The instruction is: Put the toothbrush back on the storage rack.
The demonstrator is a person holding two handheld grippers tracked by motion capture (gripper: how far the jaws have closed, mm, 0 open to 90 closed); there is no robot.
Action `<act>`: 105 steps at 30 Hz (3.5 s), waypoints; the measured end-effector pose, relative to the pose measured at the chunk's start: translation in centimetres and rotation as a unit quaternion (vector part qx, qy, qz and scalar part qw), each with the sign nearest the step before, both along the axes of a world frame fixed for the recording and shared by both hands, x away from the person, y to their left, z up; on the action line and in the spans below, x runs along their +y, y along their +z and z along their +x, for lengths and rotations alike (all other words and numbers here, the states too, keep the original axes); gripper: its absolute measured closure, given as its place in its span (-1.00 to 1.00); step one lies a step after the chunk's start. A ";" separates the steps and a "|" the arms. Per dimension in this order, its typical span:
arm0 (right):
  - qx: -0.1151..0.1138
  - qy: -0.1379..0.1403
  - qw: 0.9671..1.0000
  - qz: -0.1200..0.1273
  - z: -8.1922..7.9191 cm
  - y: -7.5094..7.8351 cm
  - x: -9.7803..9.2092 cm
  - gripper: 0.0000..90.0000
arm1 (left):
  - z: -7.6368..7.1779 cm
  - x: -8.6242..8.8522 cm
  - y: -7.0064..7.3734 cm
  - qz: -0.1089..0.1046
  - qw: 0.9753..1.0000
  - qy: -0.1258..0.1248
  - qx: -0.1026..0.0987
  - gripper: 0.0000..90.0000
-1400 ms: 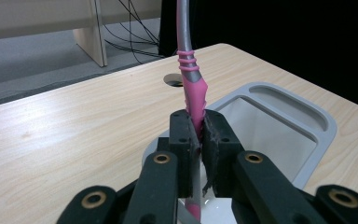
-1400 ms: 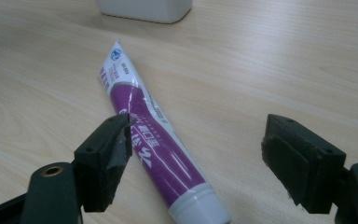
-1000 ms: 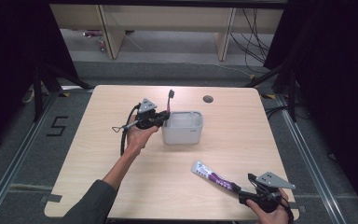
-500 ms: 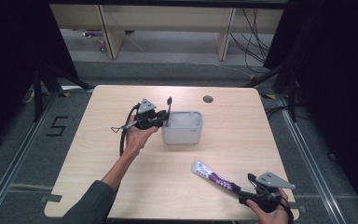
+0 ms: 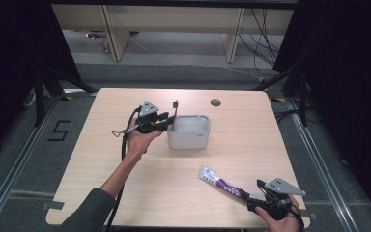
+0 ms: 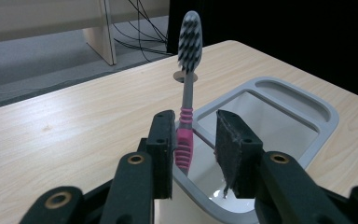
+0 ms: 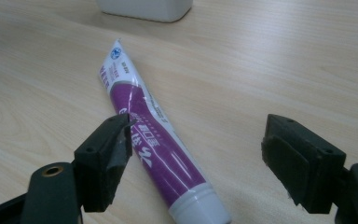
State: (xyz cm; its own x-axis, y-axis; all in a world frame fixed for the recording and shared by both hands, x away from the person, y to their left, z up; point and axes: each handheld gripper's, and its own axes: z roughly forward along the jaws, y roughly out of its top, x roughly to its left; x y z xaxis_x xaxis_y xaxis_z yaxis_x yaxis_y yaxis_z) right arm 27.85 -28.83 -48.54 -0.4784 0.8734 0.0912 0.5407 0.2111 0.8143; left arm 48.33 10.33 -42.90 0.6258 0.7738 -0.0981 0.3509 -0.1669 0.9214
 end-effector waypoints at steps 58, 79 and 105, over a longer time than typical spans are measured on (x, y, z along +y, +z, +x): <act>-0.004 -0.004 1.000 -0.004 0.0 0.0 0.1 -0.45 | -5.1 3.0 1.2 -0.007 0.999 -0.026 0.033 -0.42; -0.003 -0.004 1.000 -0.003 0.0 0.0 0.1 -0.45 | -6.9 3.9 0.1 -0.002 0.998 -0.044 0.034 -0.47; -0.005 -0.001 1.000 -0.001 0.0 0.0 0.2 -0.45 | -9.8 5.1 -1.6 0.023 0.997 -0.059 0.043 -0.50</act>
